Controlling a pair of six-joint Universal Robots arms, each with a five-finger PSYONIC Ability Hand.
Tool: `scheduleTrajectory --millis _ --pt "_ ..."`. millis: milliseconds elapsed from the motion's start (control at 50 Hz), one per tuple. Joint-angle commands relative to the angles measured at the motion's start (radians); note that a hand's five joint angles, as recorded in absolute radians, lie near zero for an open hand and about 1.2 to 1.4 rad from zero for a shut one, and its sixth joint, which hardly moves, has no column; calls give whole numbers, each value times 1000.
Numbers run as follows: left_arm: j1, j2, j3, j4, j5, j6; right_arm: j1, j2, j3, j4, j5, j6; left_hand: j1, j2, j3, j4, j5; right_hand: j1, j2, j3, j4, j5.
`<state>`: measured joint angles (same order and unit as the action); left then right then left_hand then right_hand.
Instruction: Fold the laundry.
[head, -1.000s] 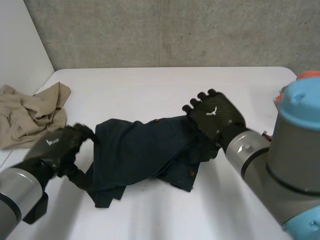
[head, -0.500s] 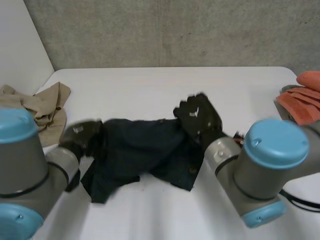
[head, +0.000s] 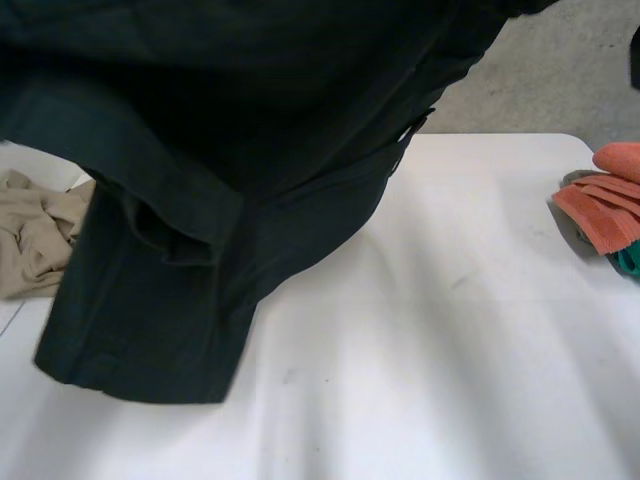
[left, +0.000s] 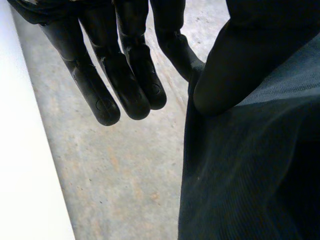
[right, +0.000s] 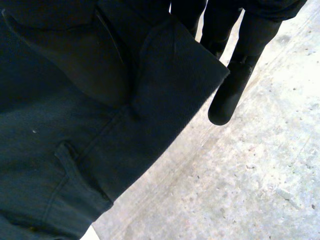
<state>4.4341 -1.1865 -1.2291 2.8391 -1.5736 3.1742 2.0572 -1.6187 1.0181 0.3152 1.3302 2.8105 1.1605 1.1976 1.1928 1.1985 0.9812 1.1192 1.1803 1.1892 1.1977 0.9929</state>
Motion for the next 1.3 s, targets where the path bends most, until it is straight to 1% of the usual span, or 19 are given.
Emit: scheduleTrajectory --millis 20,100,180,260,360,380,400,420,440,480,500,560,680,820,880,980,1040,1140,1300 --pt "44 -122 74 16 9 -19 -40 66 7 -27 -25 83 236 199 203 198 241 277 216 207 199 229" --pt "28 -333 89 58 14 -16 -29 167 -3 -57 -6 101 236 199 203 198 241 277 216 207 199 229" --pt "1 -540 131 133 9 -8 -23 298 -29 -132 56 119 236 199 203 198 241 277 216 207 199 229" --pt "-36 -767 225 232 4 19 6 501 -99 -287 176 152 236 199 203 198 241 277 216 207 199 229" --pt "-52 -1021 410 354 1 50 32 736 -206 -520 248 150 236 199 203 198 241 277 216 207 199 229" --pt "-50 -1060 449 379 -2 53 32 779 -231 -571 262 147 236 199 203 198 241 207 146 137 128 159" --pt "-47 -1099 494 399 -6 56 32 822 -259 -620 276 145 236 199 203 198 241 -116 -178 -186 -195 -165" --pt "-35 -1174 587 428 -17 62 34 900 -318 -699 302 130 236 199 203 198 241 -896 -957 -966 -974 -944" --pt "-29 -1208 627 427 -19 61 34 934 -344 -717 311 115 123 86 90 85 127 -945 -1006 -1015 -1023 -993" --pt "-19 -1263 700 399 -28 56 35 989 -403 -708 322 69 -699 -736 -731 -737 -694 -945 -1006 -1015 -1023 -993" --pt "-9 -1280 747 351 -35 46 35 1023 -444 -678 322 19 -986 -1023 -1018 -1024 -981 -945 -1006 -1015 -1023 -993" --pt "-1 -1263 752 286 -45 21 29 1028 -461 -605 320 -13 -986 -1023 -1018 -1024 -981 -945 -1006 -1015 -1023 -993" --pt "8 -1107 558 220 -69 15 -8 863 -319 -441 282 47 -986 -1023 -1018 -1024 -981 -945 -1006 -1015 -1023 -993" --pt "-25 -753 26 197 -49 93 -40 588 38 -236 86 -101 -986 -1023 -1018 -1024 -981 -945 -1006 -1015 -1023 -993" --pt "-68 -604 -228 171 -6 133 -60 493 186 -167 31 -158 -815 -852 -848 -853 -811 -617 -678 -687 -695 -665" --pt "-175 -414 -603 155 75 159 -107 439 355 -99 -14 -174 -534 -571 -566 -572 -529 -472 -533 -542 -551 -520" --pt "-232 -384 -697 192 86 155 -129 451 428 -99 -32 -187 -527 -564 -560 -565 -522 -378 -439 -448 -457 -427" --pt "-323 -444 -785 318 37 127 -143 542 474 -204 -83 -181 -568 -605 -600 -606 -563 -366 -427 -436 -445 -414" --pt "-349 -590 -730 370 -20 122 -128 658 459 -425 -98 -155 -812 -849 -844 -850 -807 -577 -638 -647 -656 -625"
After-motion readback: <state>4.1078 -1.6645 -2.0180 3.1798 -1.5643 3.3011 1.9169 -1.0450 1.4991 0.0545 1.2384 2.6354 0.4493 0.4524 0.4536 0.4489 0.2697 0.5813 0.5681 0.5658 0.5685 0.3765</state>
